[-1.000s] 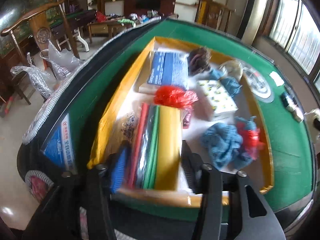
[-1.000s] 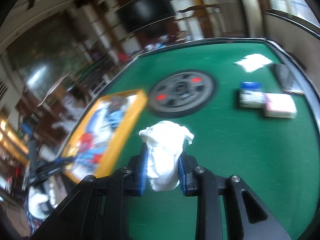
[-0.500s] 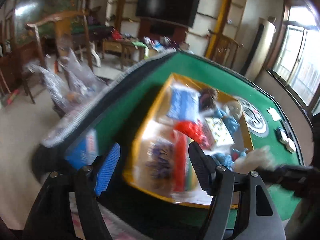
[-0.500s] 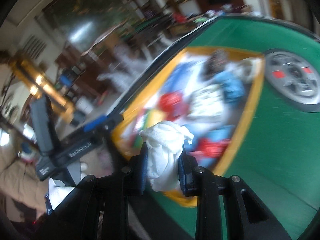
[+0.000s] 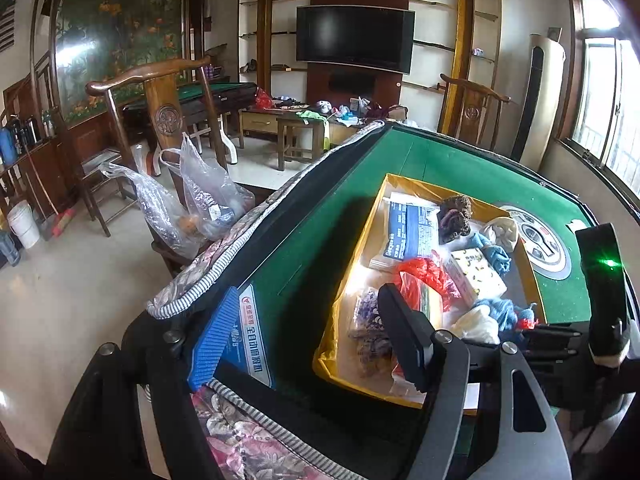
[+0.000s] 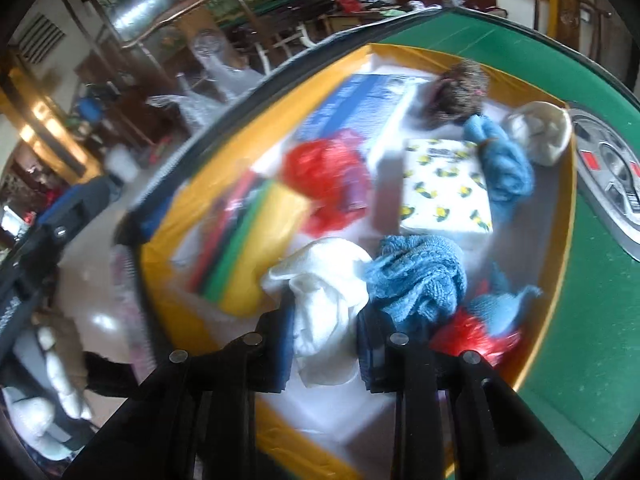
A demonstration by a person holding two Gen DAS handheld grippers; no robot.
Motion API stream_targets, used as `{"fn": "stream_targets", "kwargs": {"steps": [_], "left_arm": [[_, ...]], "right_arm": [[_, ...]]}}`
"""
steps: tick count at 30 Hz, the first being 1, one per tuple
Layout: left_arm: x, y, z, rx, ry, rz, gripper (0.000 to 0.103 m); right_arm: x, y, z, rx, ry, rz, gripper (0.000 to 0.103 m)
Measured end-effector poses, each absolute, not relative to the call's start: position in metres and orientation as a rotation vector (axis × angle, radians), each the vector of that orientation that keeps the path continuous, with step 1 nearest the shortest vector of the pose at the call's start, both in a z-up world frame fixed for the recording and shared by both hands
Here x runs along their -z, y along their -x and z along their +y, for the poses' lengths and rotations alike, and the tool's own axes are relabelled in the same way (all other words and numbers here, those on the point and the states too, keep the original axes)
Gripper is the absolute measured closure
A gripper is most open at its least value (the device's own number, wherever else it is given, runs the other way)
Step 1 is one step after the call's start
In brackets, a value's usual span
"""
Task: Organize soft objects
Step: 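Release the sponge pack into the box with left while right drops the white cloth there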
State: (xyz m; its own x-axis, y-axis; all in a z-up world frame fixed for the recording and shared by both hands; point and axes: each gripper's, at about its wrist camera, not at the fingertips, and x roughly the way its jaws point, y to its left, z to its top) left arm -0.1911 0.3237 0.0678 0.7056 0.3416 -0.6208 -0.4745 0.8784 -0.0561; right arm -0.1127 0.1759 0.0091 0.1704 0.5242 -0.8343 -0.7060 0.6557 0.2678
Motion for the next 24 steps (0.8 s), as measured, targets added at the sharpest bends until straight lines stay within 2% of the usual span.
{"fn": "stream_targets", "kwargs": {"steps": [14, 15, 18, 19, 24], "left_arm": [[-0.069, 0.193, 0.316, -0.456, 0.198, 0.648, 0.031], [-0.07, 0.194, 0.315, -0.455, 0.196, 0.648, 0.031], [-0.073, 0.194, 0.312, -0.453, 0.187, 0.65, 0.031], [-0.074, 0.194, 0.31, -0.452, 0.183, 0.65, 0.031], [-0.078, 0.194, 0.299, -0.449, 0.152, 0.648, 0.03]], "right_arm": [[-0.018, 0.133, 0.185, -0.899, 0.242, 1.06, 0.079], [-0.018, 0.134, 0.185, -0.904, 0.234, 1.06, 0.075], [-0.02, 0.137, 0.179, -0.938, 0.198, 1.063, 0.054], [-0.022, 0.139, 0.179, -0.945, 0.193, 1.053, 0.051], [-0.044, 0.148, 0.155, -0.957, 0.142, 0.965, 0.048]]}}
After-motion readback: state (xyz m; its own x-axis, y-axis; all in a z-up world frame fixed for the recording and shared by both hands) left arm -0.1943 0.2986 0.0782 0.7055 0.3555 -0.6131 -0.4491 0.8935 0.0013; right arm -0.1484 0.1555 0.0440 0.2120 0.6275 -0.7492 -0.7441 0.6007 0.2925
